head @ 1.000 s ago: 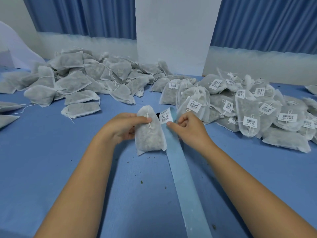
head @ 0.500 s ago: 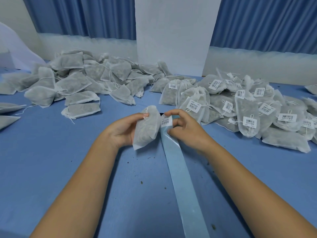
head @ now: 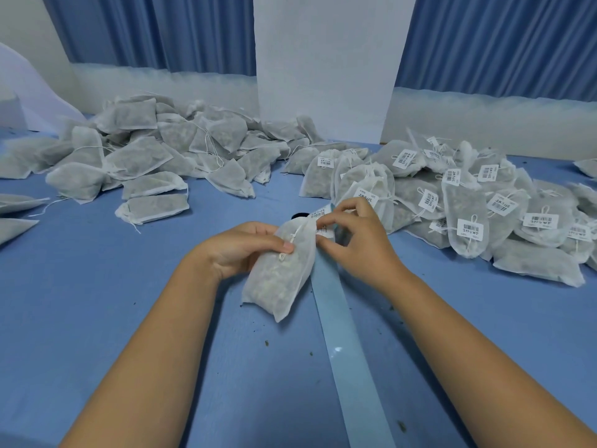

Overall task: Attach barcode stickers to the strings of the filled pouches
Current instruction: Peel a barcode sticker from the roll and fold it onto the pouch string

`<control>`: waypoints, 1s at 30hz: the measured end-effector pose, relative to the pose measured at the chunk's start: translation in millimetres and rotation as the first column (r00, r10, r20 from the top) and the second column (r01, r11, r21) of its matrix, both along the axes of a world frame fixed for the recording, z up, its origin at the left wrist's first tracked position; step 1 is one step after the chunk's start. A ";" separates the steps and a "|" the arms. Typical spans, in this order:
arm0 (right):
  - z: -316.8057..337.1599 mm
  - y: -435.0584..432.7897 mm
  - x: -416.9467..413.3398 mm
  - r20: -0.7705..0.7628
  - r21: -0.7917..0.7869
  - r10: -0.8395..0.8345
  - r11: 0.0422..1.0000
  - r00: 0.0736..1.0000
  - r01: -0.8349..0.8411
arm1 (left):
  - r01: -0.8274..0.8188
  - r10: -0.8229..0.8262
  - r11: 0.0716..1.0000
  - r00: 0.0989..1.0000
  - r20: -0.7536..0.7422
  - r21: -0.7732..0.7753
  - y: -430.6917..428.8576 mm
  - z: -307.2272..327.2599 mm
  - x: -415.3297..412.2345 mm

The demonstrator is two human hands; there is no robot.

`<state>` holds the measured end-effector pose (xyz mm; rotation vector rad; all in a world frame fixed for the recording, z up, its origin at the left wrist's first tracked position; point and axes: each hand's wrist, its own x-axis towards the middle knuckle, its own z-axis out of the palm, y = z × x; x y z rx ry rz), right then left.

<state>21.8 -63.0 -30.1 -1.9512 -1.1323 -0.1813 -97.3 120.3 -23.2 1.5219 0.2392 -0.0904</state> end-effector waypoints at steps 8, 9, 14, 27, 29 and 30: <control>6.2 -5.3 -0.6 0.325 -0.134 0.058 0.991 0.944 -0.015 | 0.060 -0.060 0.996 0.998 -0.004 0.064 -0.6 3.9 -3.5; 6.0 -5.1 -1.8 0.300 -0.138 0.061 0.990 0.952 -0.020 | 0.061 -0.061 0.995 0.998 -0.006 0.076 -0.9 4.1 -3.4; 4.7 -1.9 -6.3 0.140 -0.108 -0.001 0.994 0.990 0.016 | 0.093 -0.091 0.987 0.996 -0.026 0.130 -4.5 5.3 -3.0; 18.7 -3.9 4.3 -0.603 0.336 -0.070 0.881 0.794 0.333 | 0.058 -0.047 0.989 0.996 -0.081 0.134 -7.4 6.2 -3.1; 21.9 -4.9 -0.8 -0.517 0.391 -0.068 0.868 0.854 0.306 | -0.018 0.024 0.993 0.998 -0.050 0.114 -6.0 6.2 -3.0; 23.4 -4.5 -4.3 -0.465 0.414 -0.061 0.867 0.883 0.278 | -0.073 0.075 0.992 0.997 -0.024 0.099 -5.1 6.9 -3.7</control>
